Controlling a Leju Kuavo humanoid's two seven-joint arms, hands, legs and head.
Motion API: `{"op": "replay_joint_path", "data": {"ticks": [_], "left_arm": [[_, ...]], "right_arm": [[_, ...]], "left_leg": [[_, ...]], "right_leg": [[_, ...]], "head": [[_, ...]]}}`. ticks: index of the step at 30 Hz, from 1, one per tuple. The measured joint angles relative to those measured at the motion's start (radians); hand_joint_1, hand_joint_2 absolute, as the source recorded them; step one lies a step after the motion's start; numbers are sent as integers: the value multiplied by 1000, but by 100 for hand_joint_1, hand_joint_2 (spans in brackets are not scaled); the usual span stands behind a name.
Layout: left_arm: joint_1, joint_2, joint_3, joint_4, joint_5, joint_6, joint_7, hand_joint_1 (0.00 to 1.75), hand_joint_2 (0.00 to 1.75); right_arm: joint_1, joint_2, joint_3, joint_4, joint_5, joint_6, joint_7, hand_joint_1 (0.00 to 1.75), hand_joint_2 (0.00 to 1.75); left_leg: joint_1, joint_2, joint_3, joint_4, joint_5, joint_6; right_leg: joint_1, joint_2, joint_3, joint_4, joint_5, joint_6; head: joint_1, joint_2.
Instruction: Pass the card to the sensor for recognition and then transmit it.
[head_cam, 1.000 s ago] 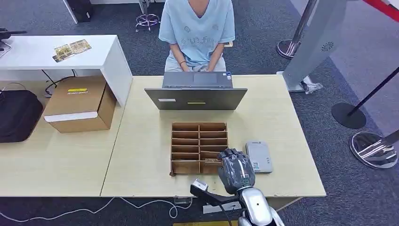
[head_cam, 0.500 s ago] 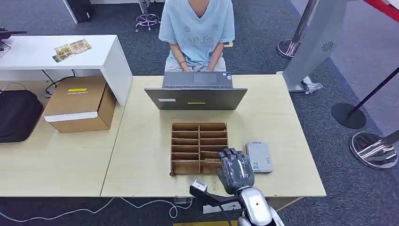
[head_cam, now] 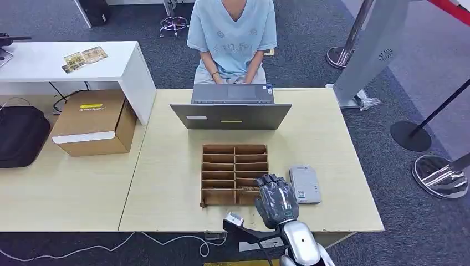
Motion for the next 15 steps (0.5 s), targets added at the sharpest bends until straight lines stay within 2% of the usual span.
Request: {"op": "replay_joint_path", "data": {"ticks": [13,15], "left_arm": [[0,0,3,0,0,-1,-1,0,0],[0,0,6,0,0,-1,-1,0,0]], "right_arm": [[0,2,11,-3,-9,-3,-7,99,175],[0,2,16,-3,-9,-3,-8,93,175]], "left_leg": [[0,0,0,0,0,0],[0,0,0,0,0,0]], "right_leg": [[0,0,0,0,0,0],[0,0,0,0,0,0]], "head": [[0,0],[0,0]]}}
